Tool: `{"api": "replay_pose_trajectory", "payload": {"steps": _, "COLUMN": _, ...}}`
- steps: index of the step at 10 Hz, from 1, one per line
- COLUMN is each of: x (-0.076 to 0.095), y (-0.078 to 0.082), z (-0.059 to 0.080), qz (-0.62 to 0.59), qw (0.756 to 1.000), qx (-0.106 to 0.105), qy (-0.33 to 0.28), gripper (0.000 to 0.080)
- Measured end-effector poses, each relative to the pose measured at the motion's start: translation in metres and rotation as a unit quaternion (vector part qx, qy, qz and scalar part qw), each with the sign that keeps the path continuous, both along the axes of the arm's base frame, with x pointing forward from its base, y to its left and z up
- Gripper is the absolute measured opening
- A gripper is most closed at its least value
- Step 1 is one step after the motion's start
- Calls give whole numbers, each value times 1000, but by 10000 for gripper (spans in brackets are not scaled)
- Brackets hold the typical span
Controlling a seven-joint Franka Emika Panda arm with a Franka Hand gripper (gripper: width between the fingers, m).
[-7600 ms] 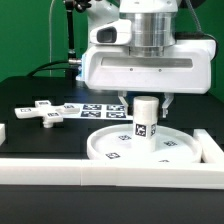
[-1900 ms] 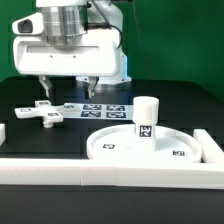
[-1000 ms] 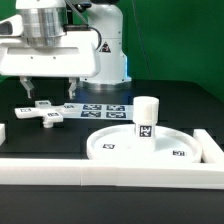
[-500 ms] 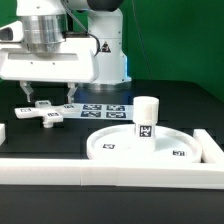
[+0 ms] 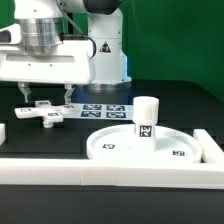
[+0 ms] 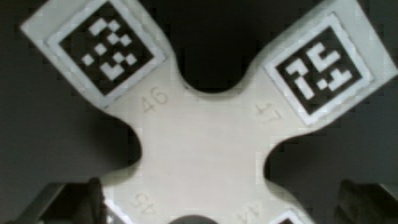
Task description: Assemble round table
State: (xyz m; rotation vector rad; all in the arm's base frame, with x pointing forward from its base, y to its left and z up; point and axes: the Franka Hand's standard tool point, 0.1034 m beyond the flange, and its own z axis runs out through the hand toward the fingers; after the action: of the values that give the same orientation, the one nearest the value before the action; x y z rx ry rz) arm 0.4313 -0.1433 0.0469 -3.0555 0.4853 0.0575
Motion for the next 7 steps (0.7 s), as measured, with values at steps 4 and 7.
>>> {"api": "replay_pose_trajectory", "payload": {"steps": 4, "x": -4, "y": 1, "z": -7, "qz": 1, "qw": 1000, "qx": 1, "qy": 8, "gripper": 649}}
{"api": "replay_pose_trajectory", "payload": {"steps": 7, "x": -6, "y": 1, "z": -11, "qz": 2, "qw": 1000, "qx": 1, "qy": 12, "gripper": 649}}
